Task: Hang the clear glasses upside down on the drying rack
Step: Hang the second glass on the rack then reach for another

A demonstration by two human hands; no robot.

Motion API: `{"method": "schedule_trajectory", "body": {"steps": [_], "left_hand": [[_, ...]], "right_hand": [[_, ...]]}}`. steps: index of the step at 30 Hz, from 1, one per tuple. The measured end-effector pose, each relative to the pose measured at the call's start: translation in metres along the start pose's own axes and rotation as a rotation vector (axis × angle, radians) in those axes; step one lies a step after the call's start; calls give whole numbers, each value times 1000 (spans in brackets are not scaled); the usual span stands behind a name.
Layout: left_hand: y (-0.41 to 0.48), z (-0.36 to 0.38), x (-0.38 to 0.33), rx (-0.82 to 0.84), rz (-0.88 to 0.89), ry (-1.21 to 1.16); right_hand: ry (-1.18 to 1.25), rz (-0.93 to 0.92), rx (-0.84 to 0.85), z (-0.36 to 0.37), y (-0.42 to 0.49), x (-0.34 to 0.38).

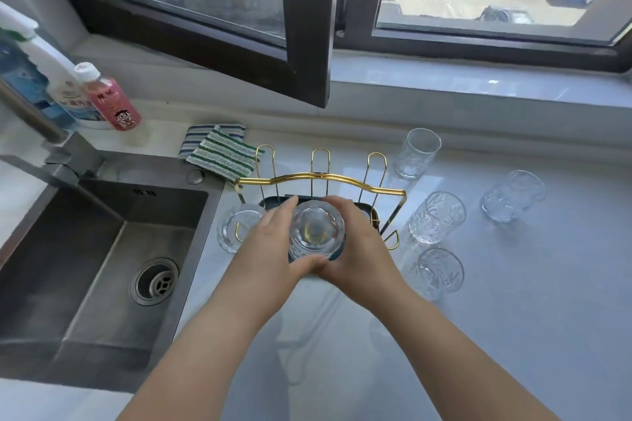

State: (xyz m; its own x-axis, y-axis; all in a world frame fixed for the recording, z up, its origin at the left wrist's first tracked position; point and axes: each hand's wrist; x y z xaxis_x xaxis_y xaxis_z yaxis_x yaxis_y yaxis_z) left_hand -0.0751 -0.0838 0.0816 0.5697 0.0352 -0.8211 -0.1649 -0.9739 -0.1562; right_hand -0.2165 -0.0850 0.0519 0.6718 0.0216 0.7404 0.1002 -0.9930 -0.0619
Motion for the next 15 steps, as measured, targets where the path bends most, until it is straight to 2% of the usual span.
{"method": "schedule_trajectory", "body": {"steps": [7,15], "left_hand": [[4,12,5,50,-68,16],[-3,21,11,-3,-33,-24]], "right_hand": [[13,36,69,7,0,-10],[-19,26,106,7,-4,-13]]}}
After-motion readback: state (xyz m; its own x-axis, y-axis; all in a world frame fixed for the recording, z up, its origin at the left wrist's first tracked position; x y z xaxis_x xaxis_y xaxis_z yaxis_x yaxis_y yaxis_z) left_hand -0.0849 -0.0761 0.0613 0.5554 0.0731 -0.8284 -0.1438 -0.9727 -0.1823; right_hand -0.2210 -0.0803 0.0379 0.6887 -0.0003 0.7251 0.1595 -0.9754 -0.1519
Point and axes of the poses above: each hand's wrist, its own y-axis towards the middle knuckle, its own z-axis out of the palm, x = y × z, and after that the axes turned 10 degrees about -y, right-handed
